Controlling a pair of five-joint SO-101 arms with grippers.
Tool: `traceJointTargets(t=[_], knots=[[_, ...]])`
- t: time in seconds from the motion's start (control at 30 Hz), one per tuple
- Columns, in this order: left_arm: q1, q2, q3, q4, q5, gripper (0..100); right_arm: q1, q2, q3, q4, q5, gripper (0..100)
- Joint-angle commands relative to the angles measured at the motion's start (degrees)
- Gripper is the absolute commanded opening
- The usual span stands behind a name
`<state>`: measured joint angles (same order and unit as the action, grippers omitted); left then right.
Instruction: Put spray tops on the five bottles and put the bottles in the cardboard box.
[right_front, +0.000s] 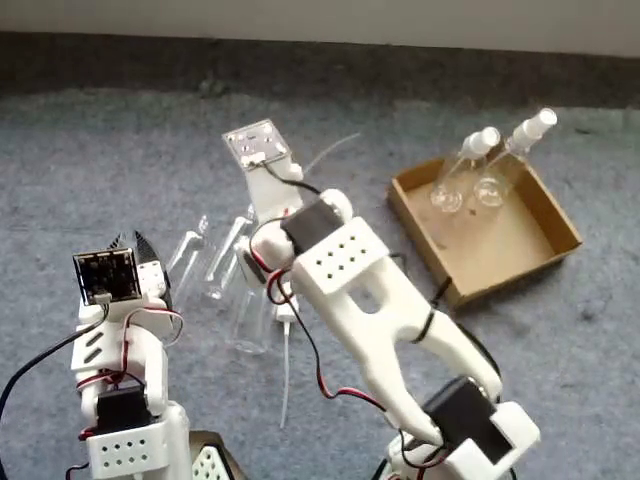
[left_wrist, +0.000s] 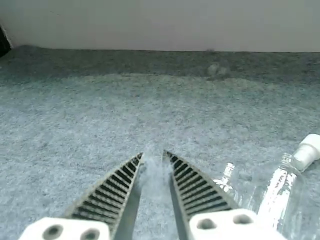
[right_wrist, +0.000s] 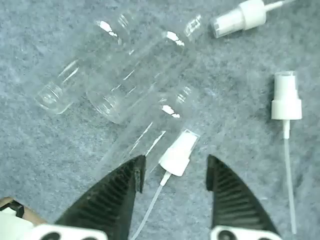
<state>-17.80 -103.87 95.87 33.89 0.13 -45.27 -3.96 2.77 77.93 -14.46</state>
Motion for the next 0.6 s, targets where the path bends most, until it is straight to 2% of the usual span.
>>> traceJointTargets(t=[0.0,0.13,0.4,0.57], knots=[[-0.7,-0.5,1.2,-1.2,-0.5,1,-2.8,3.7,-7.3,3.4,-9.4,35.1],[-0.7,-0.5,1.2,-1.2,-0.5,1,-3.5,9.5,-9.3,2.9,-14.8,41.4],[-0.7,-0.4,1.2,-1.2,-0.5,1,-3.7,17.5,-12.8,3.0,-19.1,41.4],[-0.7,-0.4,1.2,-1.2,-0.5,1,-6.5,18.4,-13.7,2.9,-19.5,41.4]])
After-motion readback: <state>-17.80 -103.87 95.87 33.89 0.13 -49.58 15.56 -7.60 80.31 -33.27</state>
